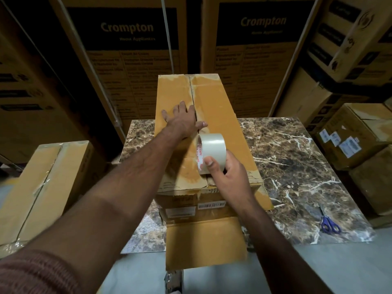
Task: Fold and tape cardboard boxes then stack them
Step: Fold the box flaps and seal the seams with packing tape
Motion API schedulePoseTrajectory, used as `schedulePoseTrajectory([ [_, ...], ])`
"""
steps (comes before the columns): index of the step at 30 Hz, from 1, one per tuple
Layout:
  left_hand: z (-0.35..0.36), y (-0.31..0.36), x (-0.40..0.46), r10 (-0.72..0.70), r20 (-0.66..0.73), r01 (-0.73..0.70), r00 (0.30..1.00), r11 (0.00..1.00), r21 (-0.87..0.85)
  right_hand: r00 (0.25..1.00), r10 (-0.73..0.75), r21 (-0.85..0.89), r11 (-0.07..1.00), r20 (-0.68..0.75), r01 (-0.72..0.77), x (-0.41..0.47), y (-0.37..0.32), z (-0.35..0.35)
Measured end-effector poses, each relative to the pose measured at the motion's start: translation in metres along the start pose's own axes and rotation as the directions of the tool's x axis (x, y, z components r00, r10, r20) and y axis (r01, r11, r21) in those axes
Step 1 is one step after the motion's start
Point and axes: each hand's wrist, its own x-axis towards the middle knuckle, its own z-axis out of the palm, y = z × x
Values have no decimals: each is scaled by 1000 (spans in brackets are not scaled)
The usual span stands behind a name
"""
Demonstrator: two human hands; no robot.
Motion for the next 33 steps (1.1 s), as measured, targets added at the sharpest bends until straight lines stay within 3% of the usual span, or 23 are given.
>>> schedulePoseTrajectory([
  [6,10,-6,-17,88,180,-110,980,987,116,1000,-21,-96,995,-8,20,1,0,3],
  [12,19,-6,-25,87,141,-102,986,990,98,999,2,-155,988,50,6,-1,2,2],
  [17,12,-5,-30,102,104,-110,989,991,79,1000,3,79,997,-26,-1,-17,-3,-7],
  [21,7,-1,-36,123,64,-126,990,991,38,994,-66,140,987,-86,78,-35,-2,-11],
  [23,3,-1,-41,112,118,-116,987,993,22,998,-32,134,990,-52,39,-36,-1,-9],
  [27,-22,-4,-61,103,360,-142,927,986,85,1000,-19,85,996,-22,21,-37,2,-8],
  [30,-11,-6,-76,141,334,-180,932,979,90,999,-14,79,997,34,11,-39,5,-9],
  [33,12,-10,-80,129,221,-149,967,986,80,998,-16,30,999,57,14,-40,5,-9],
])
